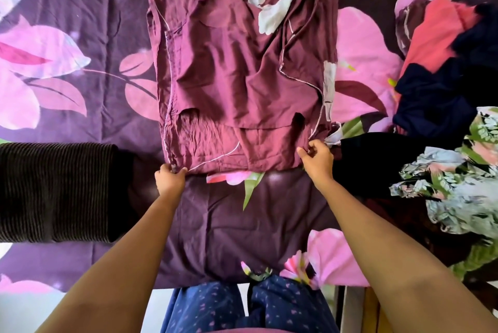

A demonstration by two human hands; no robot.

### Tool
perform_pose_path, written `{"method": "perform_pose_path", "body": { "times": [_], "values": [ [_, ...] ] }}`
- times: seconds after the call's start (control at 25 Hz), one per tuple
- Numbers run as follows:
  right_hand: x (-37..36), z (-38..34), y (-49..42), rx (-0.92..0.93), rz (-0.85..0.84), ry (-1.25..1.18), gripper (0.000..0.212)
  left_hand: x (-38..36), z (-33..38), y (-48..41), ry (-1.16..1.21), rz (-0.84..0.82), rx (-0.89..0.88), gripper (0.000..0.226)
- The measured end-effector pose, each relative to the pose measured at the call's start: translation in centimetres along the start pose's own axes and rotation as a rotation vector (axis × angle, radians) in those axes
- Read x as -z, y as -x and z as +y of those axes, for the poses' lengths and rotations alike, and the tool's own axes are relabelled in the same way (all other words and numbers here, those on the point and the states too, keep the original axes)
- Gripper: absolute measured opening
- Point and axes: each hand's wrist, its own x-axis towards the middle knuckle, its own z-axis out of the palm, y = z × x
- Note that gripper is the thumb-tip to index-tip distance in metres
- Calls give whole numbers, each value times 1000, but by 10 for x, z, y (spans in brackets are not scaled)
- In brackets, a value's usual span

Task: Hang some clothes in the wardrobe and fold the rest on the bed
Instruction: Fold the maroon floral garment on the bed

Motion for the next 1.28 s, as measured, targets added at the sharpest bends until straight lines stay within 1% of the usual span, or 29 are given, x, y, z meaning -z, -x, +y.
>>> {"method": "perform_pose_path", "body": {
  "times": [0.12, 0.16, 0.2, 0.24, 0.28, 0.36, 0.4, 0.44, 0.48, 0.52, 0.6, 0.68, 0.72, 0.8, 0.84, 0.88, 0.92, 0.96, 1.0, 1.04, 1.08, 1.12, 1.16, 1.2, 1.28],
  "values": [
    [-4, 11, 8, 19, -68, -9, 44, -1, -11, 3, 0, -12, 16, 32],
    [-5, 17, 9, 4, -68, -3, 46, 1, -8, 12, 40, -45, 16, 29],
    [-6, 23, 9, -18, -36, 3, 41, 1, -8, 16, 118, -74, 32, 24],
    [-8, 35, 4, -48, 30, 3, 28, 1, -7, 17, 184, -67, 41, 19],
    [-12, 61, -10, -91, 134, -58, 17, 0, -13, 10, 317, -25, 93, 16],
    [-13, 94, -29, -250, 367, -184, 31, -4, -27, -15, 630, 121, 246, 20],
    [-5, 89, -26, -342, 423, -305, 34, 3, -21, -8, 697, 150, 278, 20],
    [2, 78, -19, -394, 466, -438, 30, 8, -14, -2, 793, 150, 281, 14],
    [9, 58, -7, -446, 470, -551, 23, 12, -6, 9, 867, 120, 281, 9],
    [14, 42, 3, -484, 464, -668, 21, 14, -2, 16, 949, 103, 269, 14],
    [12, 35, 7, -517, 437, -818, 24, 13, 5, 21, 1071, 103, 302, 13],
    [8, 24, 14, -523, 441, -854, 32, 17, 12, 26, 1113, 132, 299, 21],
    [7, 20, 15, -533, 451, -861, 31, 17, 13, 27, 1075, 151, 274, 26],
    [7, 10, 14, -525, 518, -821, 17, 18, 13, 27, 958, 215, 214, 32],
    [7, 3, 14, -479, 574, -757, 14, 18, 14, 26, 899, 248, 181, 32],
    [6, -7, 14, -400, 618, -670, 17, 20, 17, 28, 865, 271, 141, 29],
    [2, -19, 18, -278, 615, -581, 21, 20, 19, 29, 858, 252, 100, 26],
    [-5, -35, 25, -105, 579, -488, 24, 20, 24, 32, 863, 191, 67, 28],
    [-15, -54, 36, 103, 497, -408, 28, 18, 32, 38, 870, 87, 41, 31],
    [-28, -72, 50, 303, 371, -340, 33, 15, 41, 48, 849, -32, 18, 30],
    [-44, -87, 66, 466, 225, -277, 37, 11, 49, 58, 800, -147, -4, 26],
    [-63, -93, 77, 575, 81, -217, 40, 7, 55, 66, 731, -242, -30, 21],
    [-77, -98, 89, 643, -39, -173, 39, 4, 60, 74, 678, -316, -50, 20],
    [-89, -99, 96, 681, -111, -139, 36, 2, 63, 79, 641, -357, -63, 23],
    [-99, -93, 99, 693, -160, -100, 31, 1, 65, 84, 629, -383, -48, 26]
  ]
}}
